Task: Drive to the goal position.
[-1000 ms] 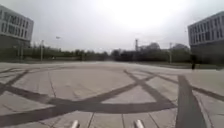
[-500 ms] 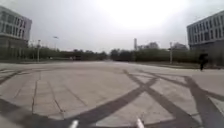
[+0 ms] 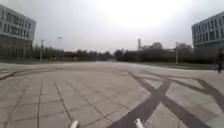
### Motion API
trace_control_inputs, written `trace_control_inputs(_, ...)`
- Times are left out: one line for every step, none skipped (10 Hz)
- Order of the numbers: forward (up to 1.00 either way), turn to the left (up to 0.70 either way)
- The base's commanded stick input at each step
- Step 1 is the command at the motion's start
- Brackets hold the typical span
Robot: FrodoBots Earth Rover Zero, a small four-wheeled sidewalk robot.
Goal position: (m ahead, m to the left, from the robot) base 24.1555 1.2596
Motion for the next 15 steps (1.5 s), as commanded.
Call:
trace_control_inputs(1.00, 0.00)
trace_control_inputs(1.00, 0.00)
trace_control_inputs(1.00, 0.00)
trace_control_inputs(1.00, 0.00)
trace_control_inputs(1.00, 0.00)
trace_control_inputs(1.00, 0.00)
trace_control_inputs(1.00, 0.00)
trace_control_inputs(1.00, 0.00)
trace_control_inputs(1.00, 0.00)
trace_control_inputs(1.00, 0.00)
trace_control_inputs(1.00, 0.00)
trace_control_inputs(1.00, 0.00)
trace_control_inputs(1.00, 0.00)
trace_control_inputs(1.00, 0.00)
trace_control_inputs(1.00, 0.00)
